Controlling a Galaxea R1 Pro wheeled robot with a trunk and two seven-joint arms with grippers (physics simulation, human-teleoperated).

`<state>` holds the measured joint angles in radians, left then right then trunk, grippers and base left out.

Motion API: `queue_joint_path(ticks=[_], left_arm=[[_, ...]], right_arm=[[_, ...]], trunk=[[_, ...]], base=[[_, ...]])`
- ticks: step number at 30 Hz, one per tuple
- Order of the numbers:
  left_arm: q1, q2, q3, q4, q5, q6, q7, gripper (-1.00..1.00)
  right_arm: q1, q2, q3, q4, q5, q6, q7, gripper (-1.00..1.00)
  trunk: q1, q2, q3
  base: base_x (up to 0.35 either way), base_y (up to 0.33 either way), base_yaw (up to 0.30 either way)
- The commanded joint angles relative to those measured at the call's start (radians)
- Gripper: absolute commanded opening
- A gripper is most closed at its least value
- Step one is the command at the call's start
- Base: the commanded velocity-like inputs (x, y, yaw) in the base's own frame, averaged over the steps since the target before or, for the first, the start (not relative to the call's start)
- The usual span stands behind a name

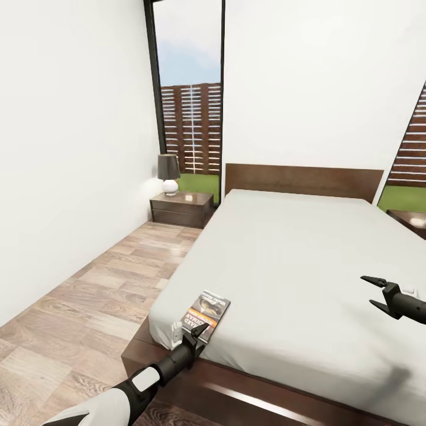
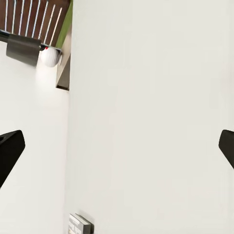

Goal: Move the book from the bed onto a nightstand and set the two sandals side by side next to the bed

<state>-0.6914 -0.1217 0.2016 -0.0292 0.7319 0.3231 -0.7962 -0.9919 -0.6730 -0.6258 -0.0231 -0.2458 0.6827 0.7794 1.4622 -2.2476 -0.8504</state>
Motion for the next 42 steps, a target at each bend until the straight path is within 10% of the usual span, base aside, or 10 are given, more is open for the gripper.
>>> queue_joint_path(ticks=[1,42], left_arm=[[0.0,0.0,0.008,0.0,-0.001,0.009,-0.001,1.0],[0.0,0.0,0.009,-0.002,-0.002,0.007,0.0,1.0]], right_arm=[[-0.001,0.0,0.006,0.0,-0.01,0.006,0.0,1.0],[-0.001,0.0,0.006,0.0,-0.01,0.006,-0.001,1.0]], trunk=[[0.0,0.0,-0.001],[0.0,0.0,-0.001]], base=[[0.0,0.0,-0.003],[0.0,0.0,-0.024]])
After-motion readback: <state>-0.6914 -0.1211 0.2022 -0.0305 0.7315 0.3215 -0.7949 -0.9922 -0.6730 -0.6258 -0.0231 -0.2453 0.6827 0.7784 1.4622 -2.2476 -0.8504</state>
